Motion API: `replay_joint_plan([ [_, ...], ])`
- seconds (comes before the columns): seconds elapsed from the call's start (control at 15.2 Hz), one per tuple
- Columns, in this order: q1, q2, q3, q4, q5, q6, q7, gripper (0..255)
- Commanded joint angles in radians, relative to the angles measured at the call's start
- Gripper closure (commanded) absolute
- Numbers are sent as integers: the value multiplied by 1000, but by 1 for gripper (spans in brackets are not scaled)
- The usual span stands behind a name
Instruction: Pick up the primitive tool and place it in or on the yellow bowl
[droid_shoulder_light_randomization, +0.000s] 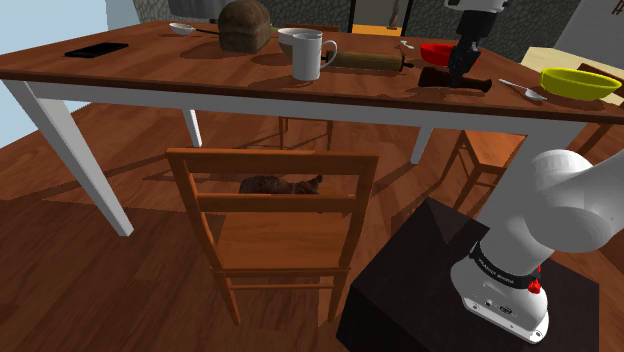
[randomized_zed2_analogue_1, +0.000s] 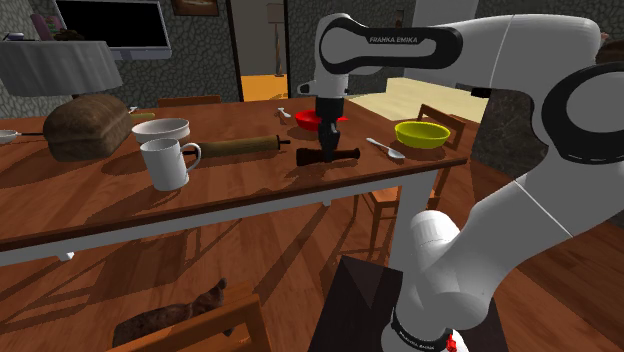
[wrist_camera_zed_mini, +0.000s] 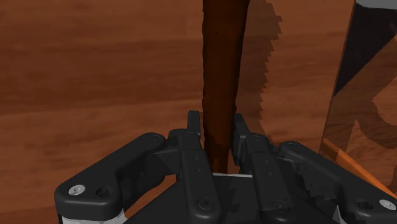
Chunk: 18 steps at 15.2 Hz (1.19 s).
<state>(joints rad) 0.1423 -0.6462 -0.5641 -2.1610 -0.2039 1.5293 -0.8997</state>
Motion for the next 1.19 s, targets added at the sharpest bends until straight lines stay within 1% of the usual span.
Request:
replay_joint_plan([
  [0.0,0,0,0,0,0,0,0,255],
  [0.4,0,0,0,0,0,0,0,255],
  [1.12,19,44,18,178,28,-136,-3,255],
])
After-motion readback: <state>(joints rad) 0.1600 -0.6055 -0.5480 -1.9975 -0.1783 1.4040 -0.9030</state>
